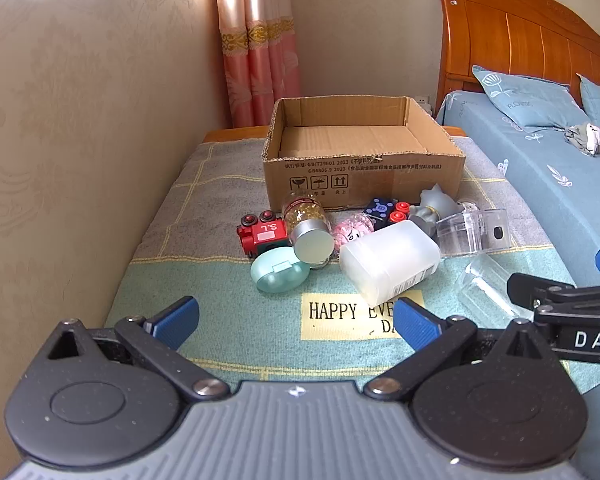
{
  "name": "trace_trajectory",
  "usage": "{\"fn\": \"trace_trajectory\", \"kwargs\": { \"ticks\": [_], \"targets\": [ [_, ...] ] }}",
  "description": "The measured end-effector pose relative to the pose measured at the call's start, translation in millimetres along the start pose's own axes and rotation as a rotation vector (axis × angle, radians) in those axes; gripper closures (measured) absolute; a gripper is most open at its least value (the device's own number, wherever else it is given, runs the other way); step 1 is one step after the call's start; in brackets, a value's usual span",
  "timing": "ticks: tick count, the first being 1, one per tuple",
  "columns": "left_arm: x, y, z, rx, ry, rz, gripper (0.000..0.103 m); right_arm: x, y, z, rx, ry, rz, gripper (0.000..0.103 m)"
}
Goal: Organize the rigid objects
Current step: 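Move the right tool toward the clear plastic jar lying on the blanket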
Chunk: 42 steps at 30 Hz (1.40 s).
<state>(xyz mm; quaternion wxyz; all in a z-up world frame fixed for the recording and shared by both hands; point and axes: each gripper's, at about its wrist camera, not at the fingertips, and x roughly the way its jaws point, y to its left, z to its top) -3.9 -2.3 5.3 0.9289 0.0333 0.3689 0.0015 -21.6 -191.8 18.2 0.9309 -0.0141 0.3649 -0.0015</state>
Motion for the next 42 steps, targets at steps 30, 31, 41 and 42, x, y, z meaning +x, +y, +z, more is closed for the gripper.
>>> {"fn": "trace_trajectory", "kwargs": {
  "ticks": [30, 31, 41, 42],
  "targets": [
    [1.1, -0.3, 3.3, 0.006, -0.009, -0.004, 0.001, -1.6, 2.7, 2.5, -0.016, -0.01, 0.0, 0.0],
    [1.6, 0.2, 2.8, 0.005, -0.01, -0.006, 0.001, -1.2, 2.9, 2.3, -0.017, -0.011, 0.002, 0.0],
    [13.7, 1.7, -0.1, 0.015, -0.019, -0.048, 0.001, 6.8, 0.6, -0.8, -0.023, 0.001, 0.028, 0.0],
    [14.2, 2.8, -0.7, 0.011, -0.024, -0.054, 0.001, 8.2, 0.6, -1.2, -0.03, 0.0, 0.035, 0.0]
  ]
}}
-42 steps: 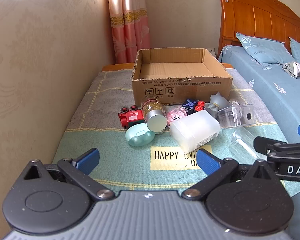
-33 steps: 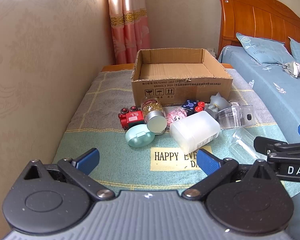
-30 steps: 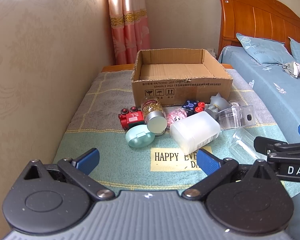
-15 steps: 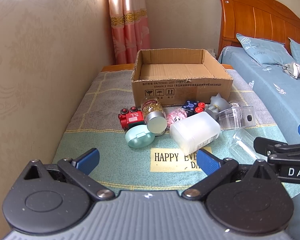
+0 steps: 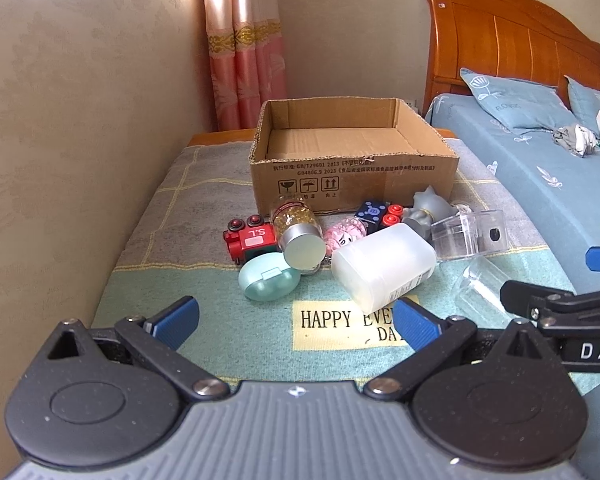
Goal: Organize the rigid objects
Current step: 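Move the right tool toward the clear plastic jar lying on the blanket, then close the right gripper on the clear jar while the left gripper grasps the mint-green case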
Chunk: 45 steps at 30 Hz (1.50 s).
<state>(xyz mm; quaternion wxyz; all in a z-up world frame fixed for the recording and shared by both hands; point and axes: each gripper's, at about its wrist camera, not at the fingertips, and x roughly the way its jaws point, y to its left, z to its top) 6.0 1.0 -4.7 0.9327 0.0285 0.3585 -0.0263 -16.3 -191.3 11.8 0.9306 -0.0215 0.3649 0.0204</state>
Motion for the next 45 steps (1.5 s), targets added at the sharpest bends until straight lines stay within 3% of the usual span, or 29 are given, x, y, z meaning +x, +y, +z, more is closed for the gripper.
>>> {"fn": "trace_trajectory", "kwargs": {
  "ticks": [5, 13, 18, 26, 36, 40, 45],
  "targets": [
    [1.9, 5.6, -2.5, 0.002, -0.038, -0.015, 0.001, 6.2, -10.2, -7.1, -0.027, -0.023, 0.036, 0.0],
    [16.2, 6.0, -8.8, 0.047, -0.04, 0.022, 0.001, 34.5, -34.5, -27.9, -0.034, 0.028, 0.068, 0.0],
    [22.0, 9.1, -11.2, 0.037, -0.023, 0.021, 0.001, 47.0, -37.8, -32.4, -0.001, 0.062, 0.168, 0.0],
    [23.6, 16.4, -12.0, 0.017, -0.022, 0.021, 0.001, 51.5, -15.2, -34.7, -0.048, 0.129, 0.278, 0.0],
    [27.5, 28.2, -11.6, -0.02, -0.021, 0.021, 0.001, 54.3, 28.6, -30.7, -0.163, 0.171, 0.479, 0.0],
    [30.0, 35.2, -11.6, -0.033, -0.018, 0.027, 0.001, 54.3, 35.1, -27.6, -0.214, 0.174, 0.438, 0.0],
    [41.9, 38.6, -10.2, -0.034, 0.006, -0.001, 0.001, 38.3, 14.7, -28.8, -0.211, 0.139, 0.349, 0.0]
  ]
}}
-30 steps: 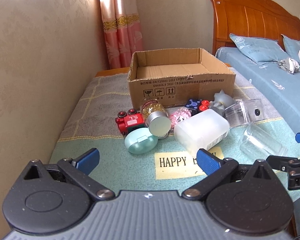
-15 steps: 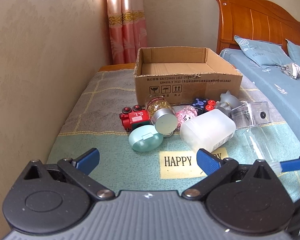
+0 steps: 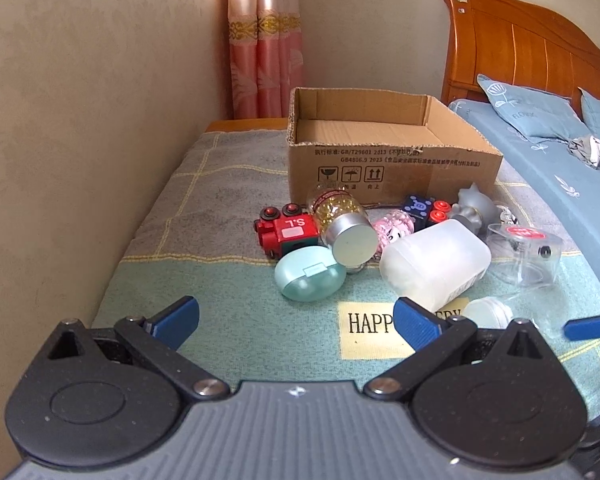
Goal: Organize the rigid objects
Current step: 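Close the right gripper on the clear jar while the left gripper grasps the mint-green case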
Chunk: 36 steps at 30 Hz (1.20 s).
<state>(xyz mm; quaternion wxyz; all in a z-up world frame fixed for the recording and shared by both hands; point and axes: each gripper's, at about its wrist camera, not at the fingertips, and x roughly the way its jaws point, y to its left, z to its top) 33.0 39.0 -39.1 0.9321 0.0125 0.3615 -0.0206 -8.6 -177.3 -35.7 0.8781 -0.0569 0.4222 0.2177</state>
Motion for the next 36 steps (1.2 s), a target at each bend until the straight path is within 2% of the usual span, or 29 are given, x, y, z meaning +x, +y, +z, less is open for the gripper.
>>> {"fn": "trace_trajectory", "kwargs": {
  "ticks": [3, 8, 12, 18, 25, 36],
  "targets": [
    [8.9, -1.1, 1.1, 0.023, 0.019, -0.008, 0.001, -10.0, -13.5, -1.3, 0.037, -0.038, -0.062, 0.0],
    [25.0, -0.5, 2.9, 0.053, 0.031, -0.007, 0.001, 4.5, -28.2, -7.2, 0.118, -0.011, -0.026, 0.0],
    [42.3, 3.6, 3.8, 0.066, 0.043, 0.003, 0.001, 23.0, -14.2, -10.1, 0.07, 0.018, -0.01, 0.0],
    [71.7, 4.9, 6.4, 0.029, 0.093, -0.015, 0.001, 44.8, 4.2, -7.8, -0.013, 0.034, -0.089, 0.0],
    [99.1, 4.3, 12.6, 0.012, 0.099, -0.023, 0.001, 52.4, 4.4, -6.7, -0.037, 0.04, -0.118, 0.0],
    [84.8, 46.8, -2.8, -0.054, 0.088, 0.016, 0.001, 51.5, -1.4, -10.7, -0.028, 0.024, -0.118, 0.0]
  ]
}}
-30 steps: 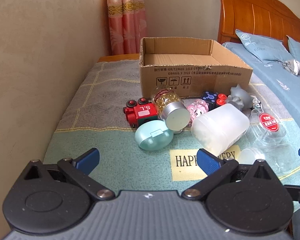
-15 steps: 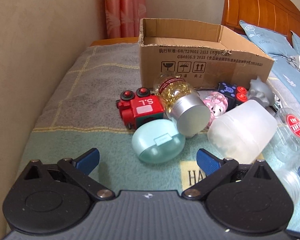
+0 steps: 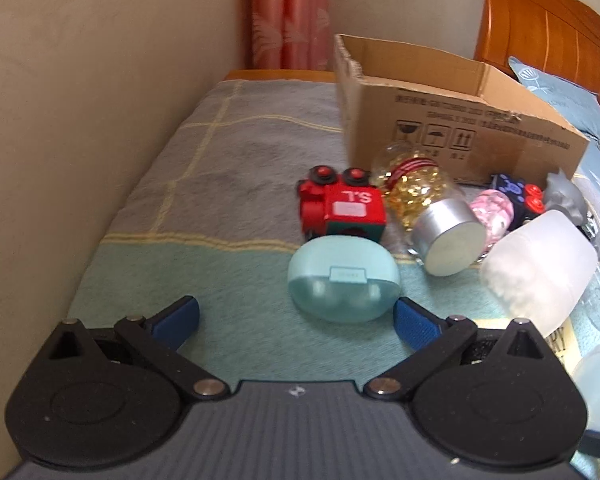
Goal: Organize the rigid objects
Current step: 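Close the right gripper on the clear jar while the left gripper grasps the mint-green case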
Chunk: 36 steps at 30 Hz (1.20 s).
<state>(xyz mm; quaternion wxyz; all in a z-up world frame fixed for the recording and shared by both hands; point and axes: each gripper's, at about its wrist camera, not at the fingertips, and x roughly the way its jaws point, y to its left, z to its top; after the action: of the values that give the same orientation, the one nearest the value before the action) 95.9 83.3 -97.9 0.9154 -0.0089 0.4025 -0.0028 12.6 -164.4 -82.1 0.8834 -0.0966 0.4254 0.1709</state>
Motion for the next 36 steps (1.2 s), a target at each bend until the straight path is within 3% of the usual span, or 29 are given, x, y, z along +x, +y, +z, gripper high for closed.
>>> {"fn": "trace_trajectory", "kwargs": {
  "ticks": [5, 12, 22, 26, 34, 36],
  "targets": [
    [0.7, -6.5, 0.9, 0.04, -0.017, 0.003, 0.001, 0.8, 1.2, -0.9, 0.004, -0.007, -0.006, 0.0],
    [9.0, -17.3, 9.3, 0.061, -0.011, -0.052, 0.002, 1.5, 3.1, -0.9, 0.018, -0.009, -0.017, 0.0],
    [5.4, -21.2, 13.2, 0.123, -0.022, -0.131, 0.019, 3.4, 10.4, 13.1, 0.009, -0.013, 0.037, 0.0],
    [6.7, -24.5, 13.5, 0.142, -0.027, -0.118, 0.021, 4.0, 14.5, 20.4, 0.005, -0.02, 0.033, 0.0],
    [2.5, -17.5, 15.4, 0.145, -0.025, -0.107, 0.043, 4.6, 19.7, 17.7, -0.051, -0.006, -0.015, 0.008],
    [1.8, -16.7, 15.8, 0.143, -0.019, -0.11, 0.043, 3.0, 19.8, 17.5, -0.061, -0.006, -0.015, 0.008]
  ]
}}
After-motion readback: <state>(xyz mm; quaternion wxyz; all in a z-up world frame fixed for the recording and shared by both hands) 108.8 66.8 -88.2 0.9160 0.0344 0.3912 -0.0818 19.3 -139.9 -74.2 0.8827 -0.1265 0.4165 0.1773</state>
